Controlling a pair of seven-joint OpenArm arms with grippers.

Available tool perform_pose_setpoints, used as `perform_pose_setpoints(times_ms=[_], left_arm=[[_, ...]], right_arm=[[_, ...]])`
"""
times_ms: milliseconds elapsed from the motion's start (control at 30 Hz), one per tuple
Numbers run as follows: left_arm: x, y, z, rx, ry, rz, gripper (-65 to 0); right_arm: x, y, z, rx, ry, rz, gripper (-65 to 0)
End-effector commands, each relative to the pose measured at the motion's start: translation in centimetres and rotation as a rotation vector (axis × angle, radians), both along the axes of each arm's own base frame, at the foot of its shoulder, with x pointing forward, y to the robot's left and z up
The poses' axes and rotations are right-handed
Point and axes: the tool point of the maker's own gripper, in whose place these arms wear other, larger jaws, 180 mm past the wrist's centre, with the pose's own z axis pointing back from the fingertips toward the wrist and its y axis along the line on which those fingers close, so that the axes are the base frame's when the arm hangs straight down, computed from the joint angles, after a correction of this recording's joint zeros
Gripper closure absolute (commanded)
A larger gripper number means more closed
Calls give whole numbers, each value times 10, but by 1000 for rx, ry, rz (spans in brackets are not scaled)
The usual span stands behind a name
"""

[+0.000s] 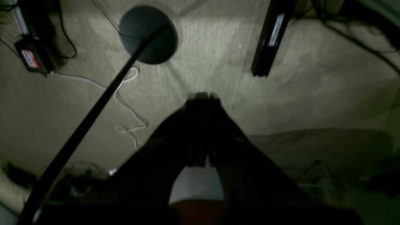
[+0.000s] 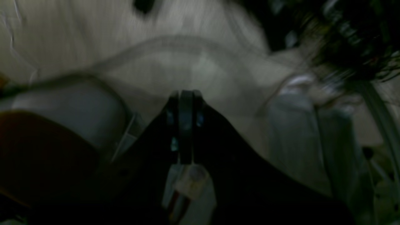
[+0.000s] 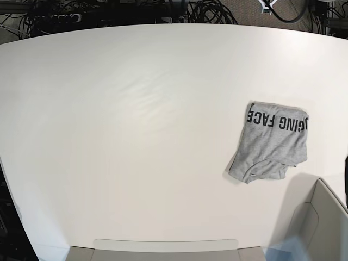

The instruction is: Fold the T-shirt properly

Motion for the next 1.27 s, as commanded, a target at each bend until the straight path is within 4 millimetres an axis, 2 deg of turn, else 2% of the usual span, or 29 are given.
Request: perform_pose_setpoints(times_ms=[0,67,133,267,333,433,533,667,733,900,1100,1233], left_arm=[[-12,5,-3,7,36,-8,0],[-13,-1,-16,-7,43,-7,0],[-9,-5,-26,-18,44,-5,0],[12,-8,-39,-26,0,-2,0],[23,-8,-44,-25,-23,7,0],[35,-7,-47,-24,-37,12,0],[45,-9,-51,-26,-39,20,0],[49,-11,-56,-31,-15,49,0],[51,-11,-56,-31,-17,50,0],[62,-12,-57,-32,-31,47,0],[64,-12,-57,-32,-30,47,0],[65,-30,-60,-60,-38,53,0]], right_arm=[[-6,4,-4,21,15,8,0],[-11,6,-20,30,29,24,0],[-13,-2,-36,17,48,38,0],[-19,-11,-68,-5,85,45,0],[-21,-22,-80,-21,93,59,0],[-12,-28,-95,-19,73,95,0],[9,-28,-102,-3,22,130,0],[38,-9,-107,60,-71,136,0],[45,-3,-109,76,-97,127,0],[47,-6,-114,56,-84,116,0],[36,4,-118,52,-49,102,0],[28,16,-120,59,-24,92,0]])
